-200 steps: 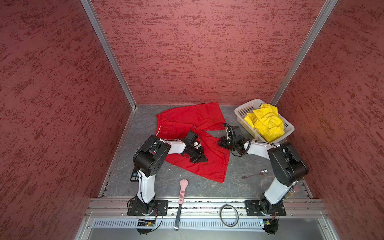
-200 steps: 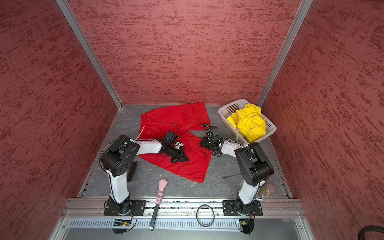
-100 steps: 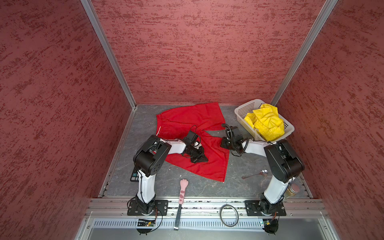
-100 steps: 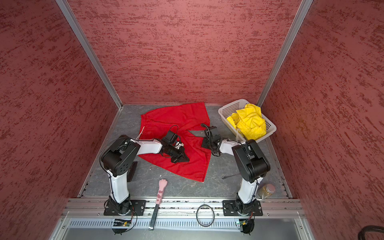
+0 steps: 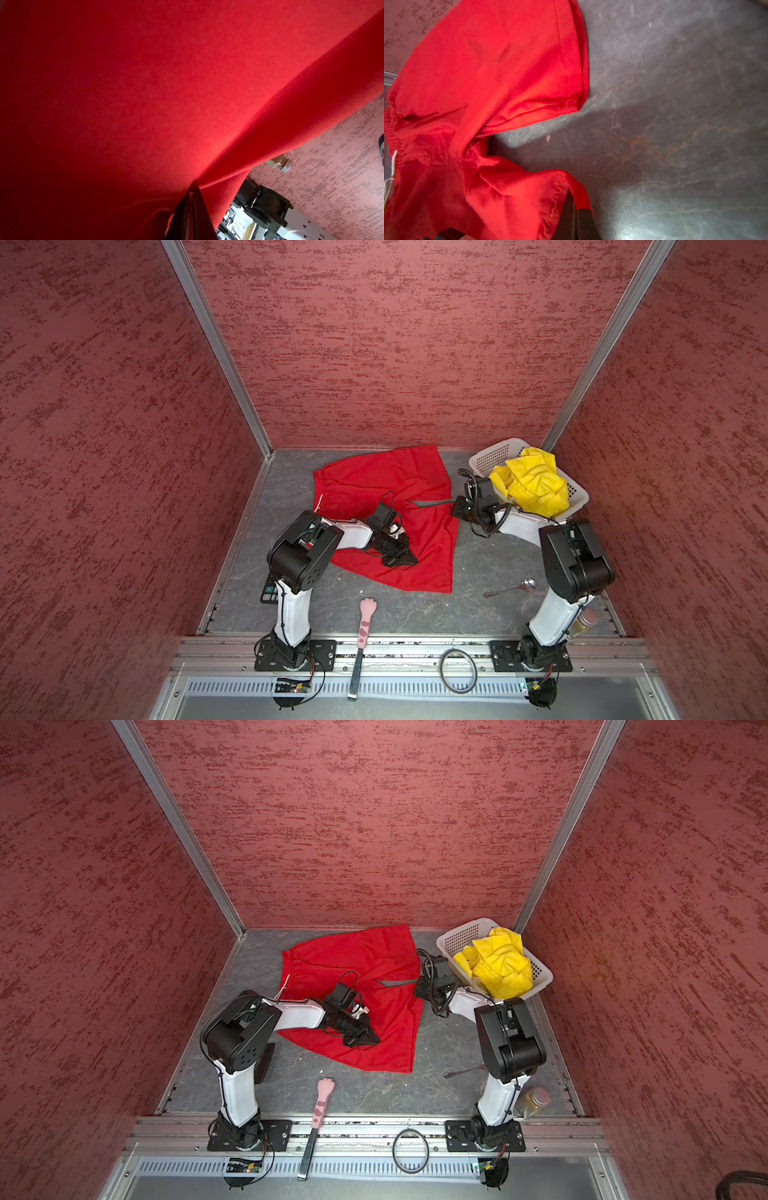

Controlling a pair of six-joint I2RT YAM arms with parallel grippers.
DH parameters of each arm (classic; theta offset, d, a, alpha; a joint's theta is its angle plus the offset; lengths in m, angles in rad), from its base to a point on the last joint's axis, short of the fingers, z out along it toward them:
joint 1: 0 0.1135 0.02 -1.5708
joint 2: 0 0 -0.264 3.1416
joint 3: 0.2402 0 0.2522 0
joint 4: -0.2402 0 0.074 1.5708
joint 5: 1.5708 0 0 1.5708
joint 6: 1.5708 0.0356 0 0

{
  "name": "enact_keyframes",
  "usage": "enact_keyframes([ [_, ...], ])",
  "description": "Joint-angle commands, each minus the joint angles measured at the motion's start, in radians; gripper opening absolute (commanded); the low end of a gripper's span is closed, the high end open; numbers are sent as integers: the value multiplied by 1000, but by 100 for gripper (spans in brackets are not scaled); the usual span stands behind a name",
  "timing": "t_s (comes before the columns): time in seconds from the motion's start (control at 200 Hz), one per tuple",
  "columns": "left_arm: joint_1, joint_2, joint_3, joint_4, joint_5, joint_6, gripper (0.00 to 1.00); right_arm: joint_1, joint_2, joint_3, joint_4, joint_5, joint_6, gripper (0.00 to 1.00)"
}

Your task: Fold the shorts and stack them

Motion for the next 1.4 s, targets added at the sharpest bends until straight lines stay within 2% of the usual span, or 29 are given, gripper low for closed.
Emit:
enact_keyframes([
  [0.0,-21,126,-96,-217,-262,11,10,-29,24,39,14,68,-24,0],
  [0.21,-20,130,-93,-219,-262,11,10,-43,122,59,18,44,0,0],
  [0.391,-21,132,-89,-222,-261,10,10,-42,113,37,15,-20,15,0],
  [0.531,-21,142,-79,-224,-259,10,10,-43,42,4,11,-107,18,18],
  [0.736,-25,150,-67,-231,-258,14,11,-35,-63,-67,9,-173,42,37],
  [0.972,-24,152,-59,-241,-259,19,11,-1,-37,-115,45,-239,86,42],
  [1.202,-23,153,-59,-240,-258,24,11,8,-70,-164,35,-224,89,55],
  [1.392,-23,153,-58,-240,-256,24,11,8,-59,-165,22,-200,85,57],
])
